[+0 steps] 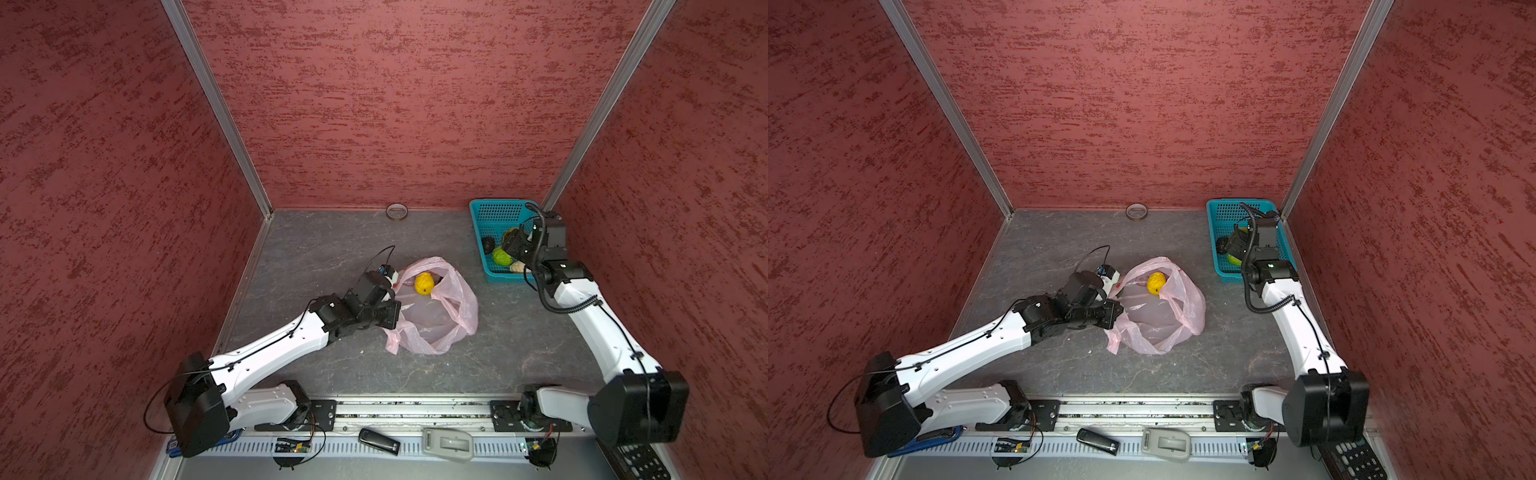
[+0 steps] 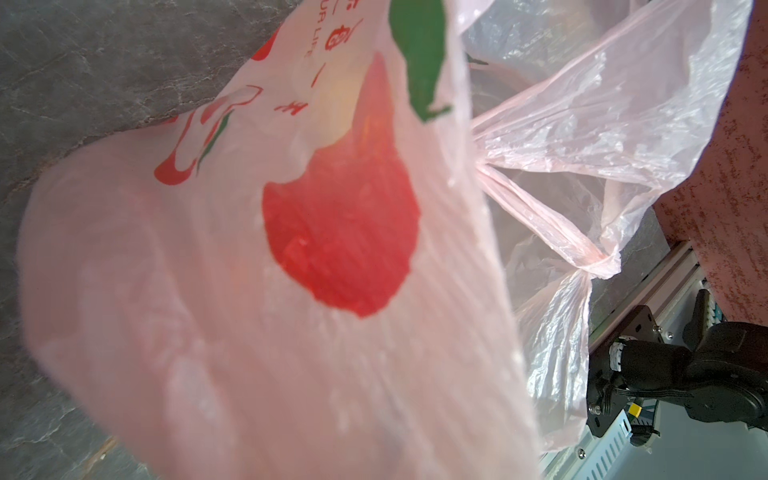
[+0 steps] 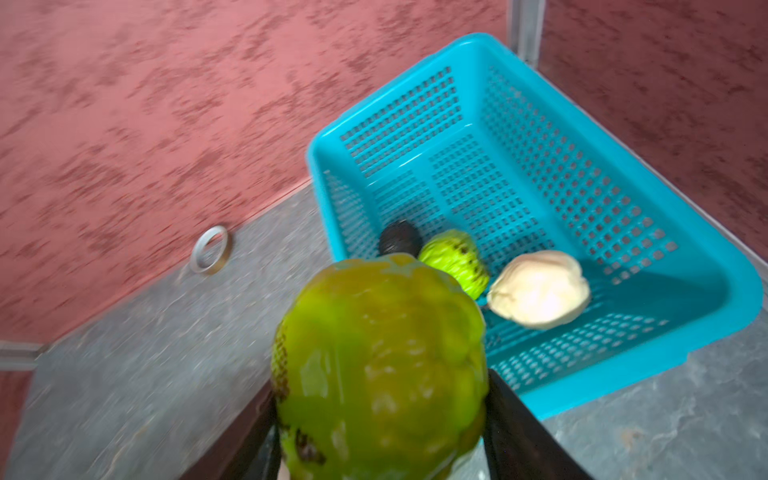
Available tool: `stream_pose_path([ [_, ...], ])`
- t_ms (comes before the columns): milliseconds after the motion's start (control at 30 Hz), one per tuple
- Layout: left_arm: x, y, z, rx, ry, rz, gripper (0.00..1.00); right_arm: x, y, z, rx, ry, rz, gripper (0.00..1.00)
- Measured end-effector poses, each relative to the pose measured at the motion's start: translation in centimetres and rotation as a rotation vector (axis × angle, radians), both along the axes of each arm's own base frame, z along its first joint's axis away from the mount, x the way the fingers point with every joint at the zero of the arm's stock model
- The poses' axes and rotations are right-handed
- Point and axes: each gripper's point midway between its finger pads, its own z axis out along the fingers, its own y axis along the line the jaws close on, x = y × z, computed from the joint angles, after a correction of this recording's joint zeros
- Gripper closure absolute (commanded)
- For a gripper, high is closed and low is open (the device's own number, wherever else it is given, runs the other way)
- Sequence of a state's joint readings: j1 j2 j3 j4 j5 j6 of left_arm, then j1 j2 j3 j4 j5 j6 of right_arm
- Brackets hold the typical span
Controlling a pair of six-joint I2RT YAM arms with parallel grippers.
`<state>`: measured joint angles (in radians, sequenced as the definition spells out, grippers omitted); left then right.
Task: Untie the knot of the plastic bag and take out the fruit
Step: 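Lift the custard apple out of the bag and carry it over the basket, then open the right gripper to drop the custard apple into the basket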
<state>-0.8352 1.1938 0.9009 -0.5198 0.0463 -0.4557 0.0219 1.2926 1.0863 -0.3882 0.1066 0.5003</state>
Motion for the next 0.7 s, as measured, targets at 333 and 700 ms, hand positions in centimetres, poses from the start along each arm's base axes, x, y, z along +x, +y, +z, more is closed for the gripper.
stream_pose_path([
  [333, -0.9, 0.3, -0.6, 0.002, 0.016, -0.007, 1.00, 4.6, -7.0, -9.3, 0.051, 0.075, -0.192, 0.58],
  [700, -1.8, 0.3, -0.6, 0.007, 0.025, -0.008, 1.00, 9.2, -9.2, -11.0, 0.051, 0.096, -0.220, 0.26],
])
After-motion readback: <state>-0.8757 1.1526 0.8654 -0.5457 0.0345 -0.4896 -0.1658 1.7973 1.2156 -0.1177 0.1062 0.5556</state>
